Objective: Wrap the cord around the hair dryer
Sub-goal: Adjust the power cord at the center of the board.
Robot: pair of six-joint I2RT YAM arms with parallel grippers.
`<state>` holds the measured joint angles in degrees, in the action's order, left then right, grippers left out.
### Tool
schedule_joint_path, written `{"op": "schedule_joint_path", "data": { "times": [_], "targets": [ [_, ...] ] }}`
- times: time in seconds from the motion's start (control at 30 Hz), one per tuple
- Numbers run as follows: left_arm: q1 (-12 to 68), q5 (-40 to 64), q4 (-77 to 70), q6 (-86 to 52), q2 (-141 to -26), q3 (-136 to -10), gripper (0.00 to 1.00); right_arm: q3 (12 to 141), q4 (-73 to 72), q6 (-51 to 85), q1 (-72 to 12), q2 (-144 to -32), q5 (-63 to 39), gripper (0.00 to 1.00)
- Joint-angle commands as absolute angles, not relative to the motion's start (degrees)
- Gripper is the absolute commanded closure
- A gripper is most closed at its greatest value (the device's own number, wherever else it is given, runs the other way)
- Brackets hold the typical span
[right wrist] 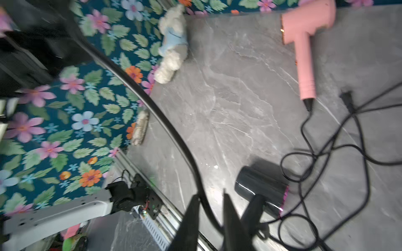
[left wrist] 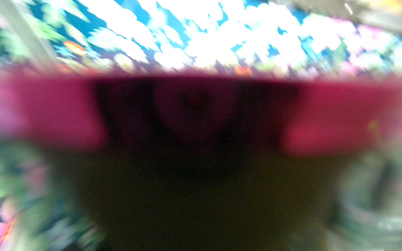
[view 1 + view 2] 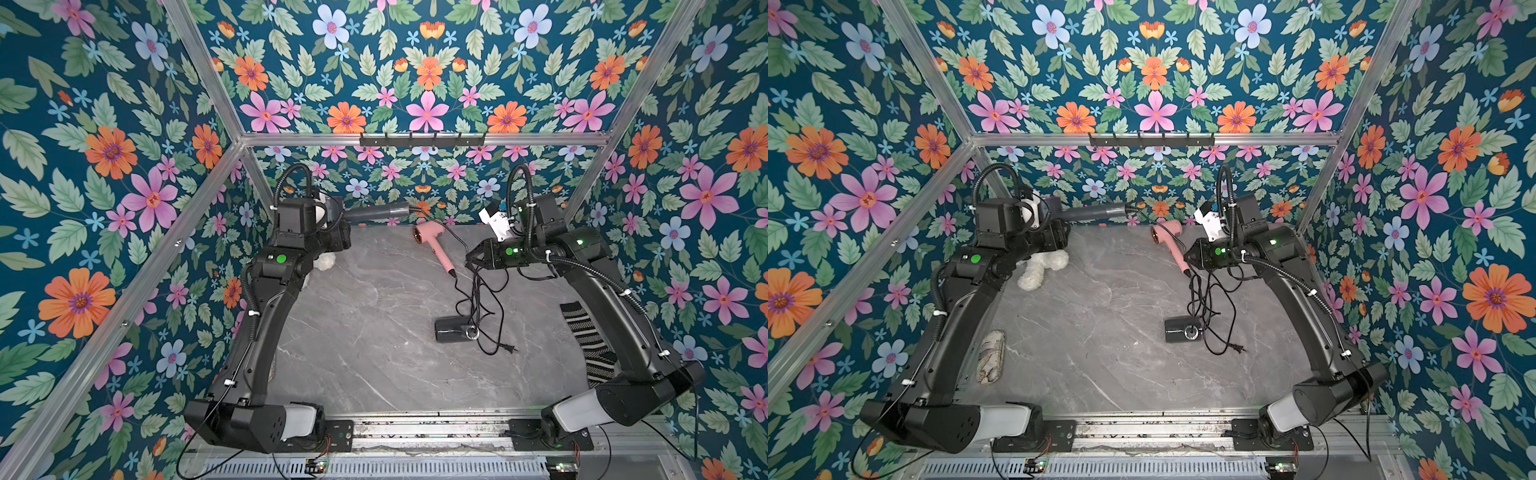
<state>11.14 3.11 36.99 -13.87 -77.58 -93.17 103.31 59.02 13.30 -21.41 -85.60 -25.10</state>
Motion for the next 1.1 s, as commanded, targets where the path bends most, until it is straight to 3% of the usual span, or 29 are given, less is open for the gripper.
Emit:
{"op": "schedule_joint_path", "data": {
  "times": [0.0,0.13,0.37,0.5,0.67,0.9,1.0,1.07],
  "targets": [
    [10.81,-1.20,31.64,-17.32,-79.33,-97.22,1.00,101.59,60.53,12.14,-21.44,-84.79,-22.18,0.41],
    [10.81,-2.10,31.07,-17.69,-82.71,-101.20,1.00,95.81,60.20,12.70,-21.51,-79.76,-21.02,0.29],
    [10.99,0.37,30.07,-19.34,-85.33,-103.21,1.00,82.54,52.31,14.91,-23.61,-71.02,-16.93,0.28],
    [11.07,1.11,30.49,-19.36,-84.65,-103.23,1.00,73.59,36.60,18.33,-23.64,-68.88,-17.28,0.30],
    [11.51,2.17,31.28,-19.19,-83.93,-103.01,1.00,73.04,24.69,21.99,-23.65,-72.01,-16.77,0.38],
    [12.36,3.49,31.29,-18.82,-82.97,-101.48,1.00,77.92,21.07,24.36,-24.25,-78.97,-19.11,0.49],
    [12.30,3.40,31.05,-18.57,-82.53,-101.51,1.00,80.13,22.06,23.56,-26.03,-81.15,-18.53,0.66],
    [12.30,2.08,30.76,-18.53,-82.26,-102.05,1.00,80.51,23.06,23.25,-26.19,-81.46,-17.90,0.83]
  ]
}}
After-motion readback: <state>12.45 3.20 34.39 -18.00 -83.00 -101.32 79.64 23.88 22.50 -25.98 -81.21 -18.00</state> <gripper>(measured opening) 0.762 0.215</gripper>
